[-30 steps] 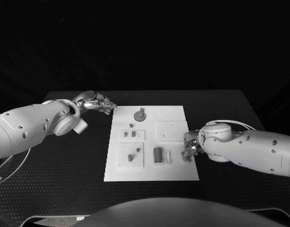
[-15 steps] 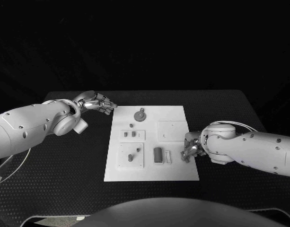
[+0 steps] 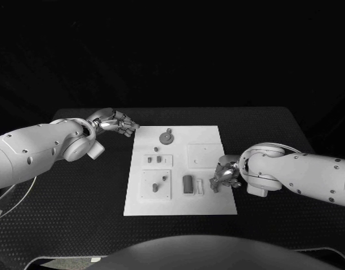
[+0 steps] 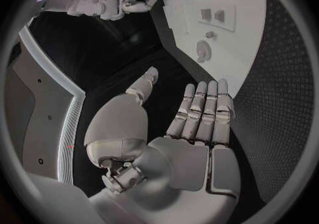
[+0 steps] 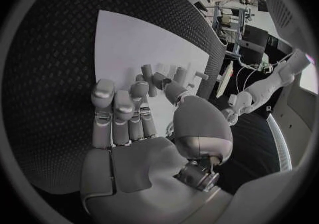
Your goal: Assemble the parts on the task board
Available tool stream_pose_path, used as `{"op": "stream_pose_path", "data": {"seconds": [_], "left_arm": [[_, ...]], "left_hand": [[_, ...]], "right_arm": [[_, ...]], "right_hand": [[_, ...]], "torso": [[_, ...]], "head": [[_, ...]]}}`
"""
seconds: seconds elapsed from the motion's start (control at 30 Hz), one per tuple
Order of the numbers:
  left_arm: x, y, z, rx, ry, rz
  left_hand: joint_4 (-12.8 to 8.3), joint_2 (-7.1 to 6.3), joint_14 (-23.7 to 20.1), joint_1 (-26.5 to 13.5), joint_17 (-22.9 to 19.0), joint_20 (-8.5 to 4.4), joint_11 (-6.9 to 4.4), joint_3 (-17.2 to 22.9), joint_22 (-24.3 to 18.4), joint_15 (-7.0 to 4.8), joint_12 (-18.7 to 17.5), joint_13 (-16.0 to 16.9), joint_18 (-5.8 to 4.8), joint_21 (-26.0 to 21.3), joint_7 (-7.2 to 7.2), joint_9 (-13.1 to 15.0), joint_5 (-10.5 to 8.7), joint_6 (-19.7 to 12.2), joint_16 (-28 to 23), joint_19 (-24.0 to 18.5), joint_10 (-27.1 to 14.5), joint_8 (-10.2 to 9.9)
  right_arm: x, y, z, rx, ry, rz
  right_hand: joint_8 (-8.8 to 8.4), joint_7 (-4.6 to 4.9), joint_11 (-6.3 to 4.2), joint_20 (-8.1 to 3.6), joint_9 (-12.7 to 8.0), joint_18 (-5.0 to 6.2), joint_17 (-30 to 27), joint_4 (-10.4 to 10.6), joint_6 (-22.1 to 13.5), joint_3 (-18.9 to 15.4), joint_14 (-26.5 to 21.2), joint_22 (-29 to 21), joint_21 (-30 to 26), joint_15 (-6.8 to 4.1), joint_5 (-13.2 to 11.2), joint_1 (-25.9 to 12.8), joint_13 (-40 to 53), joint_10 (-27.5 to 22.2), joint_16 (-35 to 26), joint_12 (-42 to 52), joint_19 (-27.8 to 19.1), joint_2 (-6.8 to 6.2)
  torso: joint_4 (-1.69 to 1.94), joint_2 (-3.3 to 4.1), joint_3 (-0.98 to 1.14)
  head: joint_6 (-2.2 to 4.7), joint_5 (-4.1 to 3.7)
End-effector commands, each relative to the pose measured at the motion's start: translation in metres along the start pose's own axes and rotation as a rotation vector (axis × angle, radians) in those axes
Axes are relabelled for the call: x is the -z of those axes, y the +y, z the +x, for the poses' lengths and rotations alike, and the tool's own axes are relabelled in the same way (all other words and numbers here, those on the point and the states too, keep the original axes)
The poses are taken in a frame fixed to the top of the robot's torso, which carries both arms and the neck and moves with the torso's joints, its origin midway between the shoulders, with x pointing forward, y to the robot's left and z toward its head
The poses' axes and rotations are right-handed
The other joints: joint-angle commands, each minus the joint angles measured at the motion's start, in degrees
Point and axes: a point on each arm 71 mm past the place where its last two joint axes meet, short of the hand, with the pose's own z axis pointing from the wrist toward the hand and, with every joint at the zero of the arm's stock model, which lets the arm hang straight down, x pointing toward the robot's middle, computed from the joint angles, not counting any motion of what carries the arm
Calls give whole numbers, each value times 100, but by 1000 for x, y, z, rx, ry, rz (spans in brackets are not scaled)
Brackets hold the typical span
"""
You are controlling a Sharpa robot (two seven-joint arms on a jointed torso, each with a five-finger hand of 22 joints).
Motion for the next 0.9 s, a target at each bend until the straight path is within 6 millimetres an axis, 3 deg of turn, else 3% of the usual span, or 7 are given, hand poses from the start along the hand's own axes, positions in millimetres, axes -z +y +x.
{"op": "stream_pose_path", "data": {"seconds": [0.03, 0.4, 0.9], "left_arm": [[0, -2, 2, 3, 20, 8], [-1, -3, 4, 3, 30, 9], [-1, -3, 4, 2, 32, 9]], "left_hand": [[10, 5, -34, -30, 5, 17, -11, 17, -6, -2, -15, -10, 79, 30, 135, -5, 3, -26, -29, -12, 4, 29], [9, 12, -39, -33, 6, 18, -10, 16, -7, 0, -17, -13, 79, 29, 131, -1, 3, -11, -32, -15, 0, 39], [5, 12, -43, -34, 7, 18, -8, 12, -9, 1, -18, -16, 78, 28, 129, -2, 3, -12, -35, -19, -3, 39]], "right_arm": [[-1, 4, 2, -158, 23, -20], [-7, 17, 4, -187, 41, -39], [-16, 19, 15, -159, 53, -37]], "right_hand": [[22, 30, -5, -15, 36, 260, -4, -85, 22, 110, 70, 61, 24, -45, 30, 26, -7, 35, 32, 32, 50, 76], [31, 26, -10, -33, 14, 260, -7, -57, 24, 99, 73, 50, 18, -56, -53, -68, -16, 32, 24, 29, 67, 9], [17, 35, -2, -48, -12, 260, -11, -39, -13, 111, 61, 38, 0, -56, -62, -113, -22, 9, 8, 20, 62, -42]], "torso": [[5, 2, 0], [0, 4, -1], [2, 3, 1]], "head": [[1, 7], [1, -12], [1, 1]]}}
